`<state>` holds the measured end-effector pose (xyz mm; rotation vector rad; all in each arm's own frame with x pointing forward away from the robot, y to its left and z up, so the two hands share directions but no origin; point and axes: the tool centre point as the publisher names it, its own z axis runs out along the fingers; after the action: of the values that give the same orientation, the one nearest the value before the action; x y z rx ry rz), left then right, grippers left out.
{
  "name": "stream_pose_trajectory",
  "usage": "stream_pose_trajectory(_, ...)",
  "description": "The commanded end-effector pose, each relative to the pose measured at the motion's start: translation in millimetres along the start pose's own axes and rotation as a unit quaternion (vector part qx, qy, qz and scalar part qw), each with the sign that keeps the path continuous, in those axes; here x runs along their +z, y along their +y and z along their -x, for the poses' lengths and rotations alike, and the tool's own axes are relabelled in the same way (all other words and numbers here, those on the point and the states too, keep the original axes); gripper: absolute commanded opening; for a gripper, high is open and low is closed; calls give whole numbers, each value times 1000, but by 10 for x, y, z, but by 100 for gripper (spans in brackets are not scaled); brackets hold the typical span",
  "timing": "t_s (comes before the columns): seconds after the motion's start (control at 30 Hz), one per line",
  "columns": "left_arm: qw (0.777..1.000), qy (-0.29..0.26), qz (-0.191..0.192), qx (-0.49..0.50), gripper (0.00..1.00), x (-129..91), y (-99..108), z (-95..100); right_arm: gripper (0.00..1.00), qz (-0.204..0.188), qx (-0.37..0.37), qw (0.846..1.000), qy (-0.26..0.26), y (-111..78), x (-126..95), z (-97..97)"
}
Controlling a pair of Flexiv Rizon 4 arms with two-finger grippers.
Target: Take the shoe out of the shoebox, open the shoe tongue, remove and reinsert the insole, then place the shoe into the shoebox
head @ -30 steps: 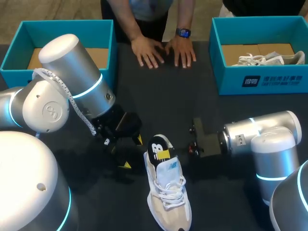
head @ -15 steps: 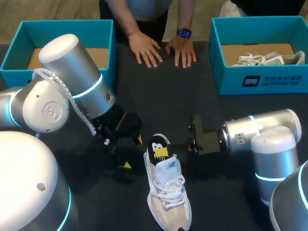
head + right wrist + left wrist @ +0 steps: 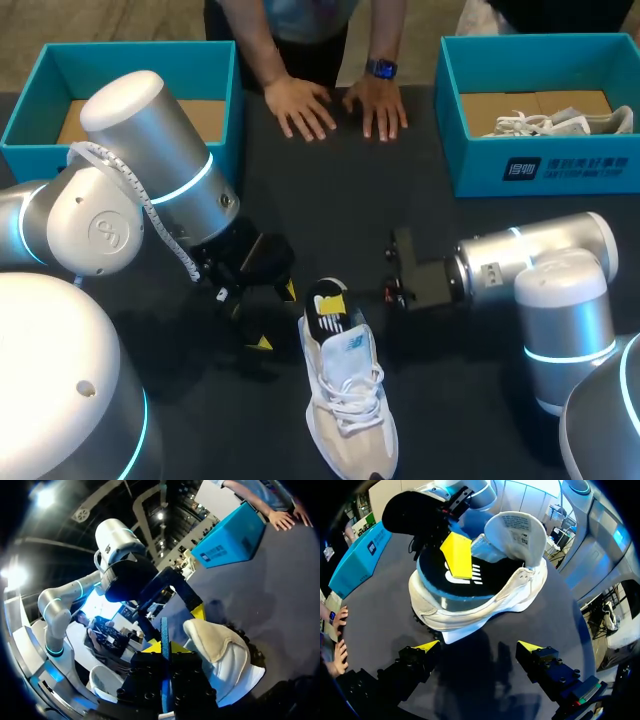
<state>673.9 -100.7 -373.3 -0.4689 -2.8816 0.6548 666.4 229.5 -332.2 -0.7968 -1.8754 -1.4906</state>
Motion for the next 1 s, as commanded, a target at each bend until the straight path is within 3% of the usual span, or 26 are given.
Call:
stream_pose_trajectory(0.03, 1000, -1, 2, 0, 100, 2, -8, -11, 0, -2, 10, 1000, -3, -84, 1, 17)
stream_pose_trajectory(0.23, 1000, -1, 2, 0, 100, 2, -8, -11, 0, -8, 25, 1000, -11, -221, -10, 7)
stream_pose_trajectory(0.43, 1000, -1, 2, 0, 100, 2, -8, -11, 0, -13, 32, 999, -22, -238, 6, 10)
stream_pose_trajectory(0.5, 1000, -1, 2, 0, 100, 2, -8, -11, 45, -9, 26, 999, -36, -204, 8, -8)
stream_pose_trajectory(0.53, 1000, -1, 2, 0, 100, 2, -8, -11, 61, -10, 23, 999, -40, -184, 8, -22)
stream_pose_trajectory(0.6, 1000, -1, 2, 0, 100, 2, -8, -11, 85, -8, 12, 999, -48, -142, 7, -61)
stream_pose_trajectory(0.63, 1000, -1, 2, 0, 100, 2, -8, -11, 92, -8, 6, 999, -51, -121, 6, -81)
stream_pose_trajectory(1.0, 1000, -1, 2, 0, 100, 2, -8, -11, 96, -12, -14, 998, -60, 16, -25, -167)
